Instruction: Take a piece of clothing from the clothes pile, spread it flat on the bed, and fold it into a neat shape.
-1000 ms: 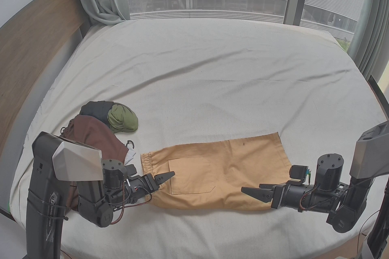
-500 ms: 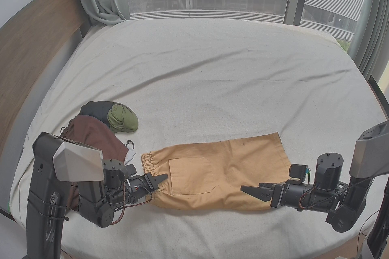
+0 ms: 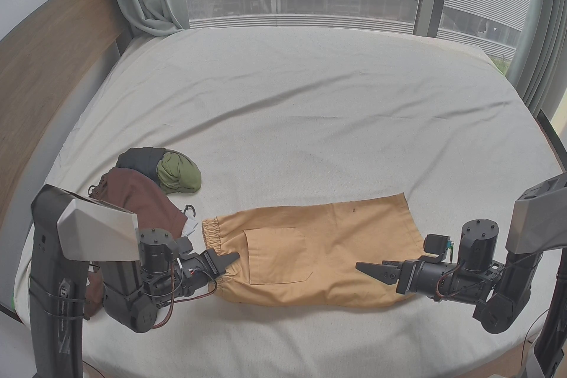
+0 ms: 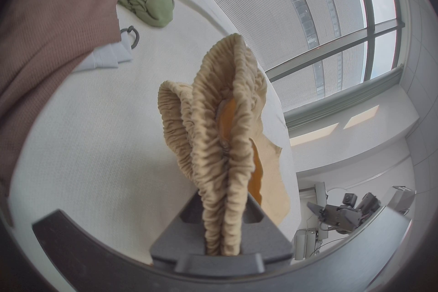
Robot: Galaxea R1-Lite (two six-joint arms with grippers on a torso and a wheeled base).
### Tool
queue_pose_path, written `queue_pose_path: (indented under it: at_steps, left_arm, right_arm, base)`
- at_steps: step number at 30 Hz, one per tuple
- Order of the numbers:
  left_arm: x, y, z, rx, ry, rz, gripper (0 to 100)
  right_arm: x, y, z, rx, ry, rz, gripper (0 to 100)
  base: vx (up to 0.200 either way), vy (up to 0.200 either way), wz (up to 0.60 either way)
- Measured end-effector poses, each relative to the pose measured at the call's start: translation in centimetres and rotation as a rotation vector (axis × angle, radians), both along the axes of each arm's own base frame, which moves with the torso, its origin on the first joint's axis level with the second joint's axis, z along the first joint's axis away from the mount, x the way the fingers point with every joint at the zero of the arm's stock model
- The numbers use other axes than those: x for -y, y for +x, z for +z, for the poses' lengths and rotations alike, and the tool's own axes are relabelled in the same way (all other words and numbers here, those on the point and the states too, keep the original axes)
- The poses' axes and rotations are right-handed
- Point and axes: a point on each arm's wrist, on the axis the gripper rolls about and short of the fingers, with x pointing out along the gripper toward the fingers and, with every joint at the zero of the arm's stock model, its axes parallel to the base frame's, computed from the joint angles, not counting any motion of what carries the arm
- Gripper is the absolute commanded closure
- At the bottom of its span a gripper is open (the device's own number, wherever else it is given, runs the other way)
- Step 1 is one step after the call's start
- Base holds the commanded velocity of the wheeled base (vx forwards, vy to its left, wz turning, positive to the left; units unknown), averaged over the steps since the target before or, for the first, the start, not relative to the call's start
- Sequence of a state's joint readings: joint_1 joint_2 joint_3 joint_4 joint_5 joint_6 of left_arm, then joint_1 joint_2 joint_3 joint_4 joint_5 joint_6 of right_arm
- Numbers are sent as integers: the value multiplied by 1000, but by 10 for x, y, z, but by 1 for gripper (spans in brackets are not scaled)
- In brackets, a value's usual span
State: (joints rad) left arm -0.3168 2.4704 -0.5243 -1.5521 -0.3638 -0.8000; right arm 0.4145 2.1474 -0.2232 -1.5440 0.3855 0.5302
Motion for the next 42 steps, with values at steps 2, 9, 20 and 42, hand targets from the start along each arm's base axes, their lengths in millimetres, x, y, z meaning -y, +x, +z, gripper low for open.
queue_pose_path:
  at_steps: [2, 9, 20, 42]
  left_arm:
    - [-1, -4, 8, 3, -10, 2, 100]
    - [-10, -15, 28, 14, -15, 18, 100]
    - [-38, -28, 41, 0, -28, 15, 100]
    - [-84, -41, 55, 13, -39, 60, 100]
  right_arm:
    - [1, 1, 0, -1, 0, -4, 0]
    - [2, 2, -1, -3, -1, -10, 0]
    - [1, 1, -2, -8, -3, -7, 0]
    - [0, 1, -8, -26, -13, 0, 0]
  base:
    - [0, 0, 0]
    - [0, 0, 0]
    - [0, 0, 0]
    - [0, 0, 0]
